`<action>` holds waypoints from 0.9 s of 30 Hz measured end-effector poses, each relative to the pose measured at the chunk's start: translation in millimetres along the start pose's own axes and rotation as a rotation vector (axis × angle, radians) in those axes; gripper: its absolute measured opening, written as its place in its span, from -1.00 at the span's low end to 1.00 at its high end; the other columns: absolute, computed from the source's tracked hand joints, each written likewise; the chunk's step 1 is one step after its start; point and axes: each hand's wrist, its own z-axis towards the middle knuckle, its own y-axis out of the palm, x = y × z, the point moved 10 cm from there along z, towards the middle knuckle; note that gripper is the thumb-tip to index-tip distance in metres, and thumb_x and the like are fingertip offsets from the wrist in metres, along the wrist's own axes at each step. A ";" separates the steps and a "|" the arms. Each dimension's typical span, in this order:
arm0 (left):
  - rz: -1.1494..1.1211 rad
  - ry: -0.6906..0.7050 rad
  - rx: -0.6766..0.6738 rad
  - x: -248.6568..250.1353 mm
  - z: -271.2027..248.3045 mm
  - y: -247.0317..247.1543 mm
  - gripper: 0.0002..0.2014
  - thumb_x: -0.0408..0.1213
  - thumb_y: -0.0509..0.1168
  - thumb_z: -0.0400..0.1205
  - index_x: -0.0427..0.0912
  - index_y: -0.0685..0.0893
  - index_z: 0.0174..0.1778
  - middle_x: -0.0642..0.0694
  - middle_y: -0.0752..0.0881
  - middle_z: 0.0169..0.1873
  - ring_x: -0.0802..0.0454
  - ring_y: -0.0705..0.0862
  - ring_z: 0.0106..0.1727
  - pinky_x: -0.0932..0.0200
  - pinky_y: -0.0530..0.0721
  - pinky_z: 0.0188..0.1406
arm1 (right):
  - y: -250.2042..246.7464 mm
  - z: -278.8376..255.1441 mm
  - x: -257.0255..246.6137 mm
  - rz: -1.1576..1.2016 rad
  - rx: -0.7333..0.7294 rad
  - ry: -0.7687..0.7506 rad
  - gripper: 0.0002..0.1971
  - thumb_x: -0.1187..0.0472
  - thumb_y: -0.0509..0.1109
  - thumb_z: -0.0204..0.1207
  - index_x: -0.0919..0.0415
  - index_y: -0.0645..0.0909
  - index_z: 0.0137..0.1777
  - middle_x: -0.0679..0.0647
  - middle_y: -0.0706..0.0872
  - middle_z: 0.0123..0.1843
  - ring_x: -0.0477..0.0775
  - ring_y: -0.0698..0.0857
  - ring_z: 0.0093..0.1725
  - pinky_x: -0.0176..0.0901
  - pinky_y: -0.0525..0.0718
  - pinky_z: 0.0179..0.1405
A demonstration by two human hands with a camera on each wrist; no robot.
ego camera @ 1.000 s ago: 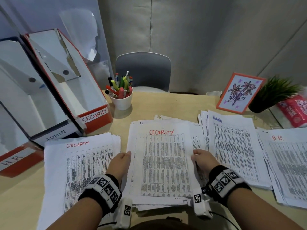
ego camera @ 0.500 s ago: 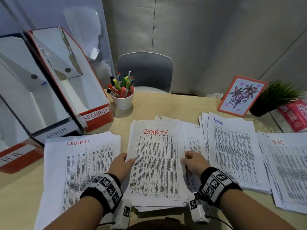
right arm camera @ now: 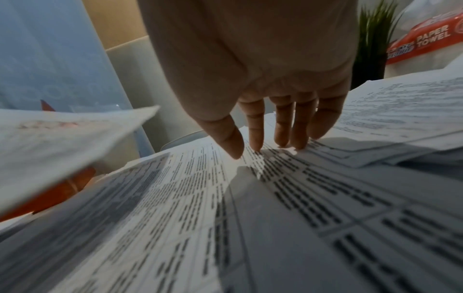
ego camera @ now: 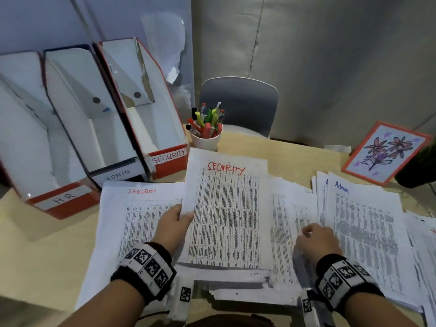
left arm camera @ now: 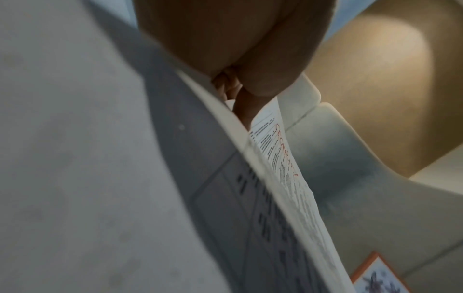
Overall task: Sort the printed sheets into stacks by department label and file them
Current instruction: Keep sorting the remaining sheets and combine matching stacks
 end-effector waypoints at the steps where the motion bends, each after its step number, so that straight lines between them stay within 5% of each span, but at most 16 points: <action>1: -0.054 -0.010 0.025 0.1 -3.4 -12.0 -0.84 -0.29 0.29 0.66 -0.17 0.70 0.11 -0.06 0.80 -0.06 -0.02 0.76 0.00 -0.09 0.71 0.13 | 0.7 -0.1 0.4 -0.007 -0.016 0.005 -0.75 0.13 0.34 0.46 0.07 0.61 0.14 0.17 0.53 0.16 0.19 0.60 0.05 0.03 0.67 0.06; 4: -0.140 -0.010 0.085 0.5 -12.5 -50.7 -0.84 -0.30 0.29 0.67 -0.18 0.69 0.12 -0.08 0.83 -0.06 -0.01 0.80 -0.04 0.01 0.75 0.04 | 3.7 -0.3 1.7 -0.027 -0.055 0.023 -0.64 0.12 0.37 0.47 0.14 0.55 0.26 0.24 0.49 0.23 0.26 0.60 0.09 0.07 0.65 0.10; 7: -0.083 0.011 0.158 -7.3 -20.4 -94.9 -0.83 -0.34 0.27 0.68 -0.29 0.68 0.13 -0.10 0.82 -0.09 0.07 0.80 -0.14 0.34 0.71 -0.20 | 1.4 0.0 1.0 -0.031 -0.069 0.052 -0.53 0.08 0.44 0.44 0.22 0.52 0.32 0.29 0.52 0.29 0.29 0.60 0.09 0.10 0.60 0.19; 10: -0.057 -0.043 0.232 -30.3 -31.6 -131.6 -0.88 -0.44 0.25 0.68 -0.37 0.67 0.03 -0.10 0.76 -0.23 0.32 0.72 -0.41 0.55 0.54 -0.51 | 3.2 8.0 4.0 0.001 -0.077 0.092 -0.52 -0.02 0.48 0.38 0.30 0.56 0.17 0.31 0.58 0.27 0.30 0.62 0.10 0.10 0.61 0.23; 13: -0.005 -0.142 0.316 -62.8 -39.2 -161.1 -0.94 -0.43 0.28 0.66 -0.32 0.66 -0.06 -0.07 0.72 -0.33 0.20 0.75 -0.37 0.40 0.60 -0.51 | 9.4 18.9 12.0 0.011 -0.072 0.121 -0.50 -0.19 0.42 0.20 0.29 0.58 -0.16 0.31 0.66 0.02 0.26 0.67 -0.08 0.08 0.68 0.09; 15: 0.074 -0.199 0.334 -85.3 -35.4 -172.5 -0.88 -0.36 0.30 0.64 -0.32 0.69 0.01 -0.06 0.75 -0.30 -0.08 0.77 -0.21 0.23 0.62 -0.38 | 38.5 77.3 58.1 -0.029 -0.074 0.149 -0.51 -0.22 0.41 0.08 0.20 0.63 -0.21 0.31 0.72 -0.09 0.25 0.72 -0.13 0.14 0.73 0.02; 18: 0.227 -0.260 0.317 -105.6 -27.0 -175.5 -0.78 -0.26 0.31 0.63 -0.27 0.69 0.12 -0.11 0.77 -0.14 -0.08 0.69 -0.17 0.18 0.56 -0.20 | 60.6 114.6 85.3 -0.036 -0.170 0.122 -0.30 -0.29 0.54 -0.33 0.21 0.69 -0.24 0.35 0.68 -0.46 0.29 0.76 -0.19 0.21 0.76 -0.12; 20: 0.288 -0.274 0.341 -109.6 -22.7 -177.9 -0.75 -0.22 0.33 0.62 -0.25 0.68 0.15 -0.17 0.77 0.00 -0.10 0.66 -0.10 0.13 0.57 -0.06 | 40.9 76.6 55.2 0.000 -0.129 0.099 -0.53 -0.14 0.60 0.11 0.27 0.59 -0.31 0.35 0.62 -0.49 0.25 0.64 -0.21 -0.04 0.60 -0.12; 22: 0.312 -0.285 0.383 -109.3 -22.0 -182.6 -0.68 -0.21 0.38 0.57 -0.24 0.66 0.21 -0.19 0.75 0.10 -0.12 0.68 0.00 0.09 0.60 0.05 | 12.2 29.3 9.5 0.026 -0.058 0.024 -0.71 0.10 0.46 0.47 0.29 0.51 -0.29 0.30 0.61 -0.26 0.23 0.53 -0.17 -0.07 0.43 -0.11; 25: 0.388 -0.227 0.428 -97.3 -22.0 -186.4 -0.44 -0.21 0.46 0.48 -0.22 0.52 0.40 -0.25 0.56 0.29 -0.20 0.62 0.20 -0.07 0.58 0.28 | 12.0 29.8 5.2 0.145 -0.087 0.026 -0.76 0.17 0.36 0.57 0.37 0.51 -0.16 0.47 0.69 0.08 0.37 0.61 0.02 0.13 0.50 0.15; 27: 0.452 -0.115 0.455 -75.2 -20.2 -180.2 -0.43 -0.27 0.44 0.49 -0.19 0.49 0.43 -0.25 0.46 0.34 -0.22 0.55 0.29 -0.12 0.52 0.38 | 15.9 38.0 21.3 0.149 -0.139 0.110 -0.72 0.14 0.29 0.62 0.43 0.57 0.02 0.44 0.59 0.32 0.37 0.56 0.28 0.09 0.44 0.33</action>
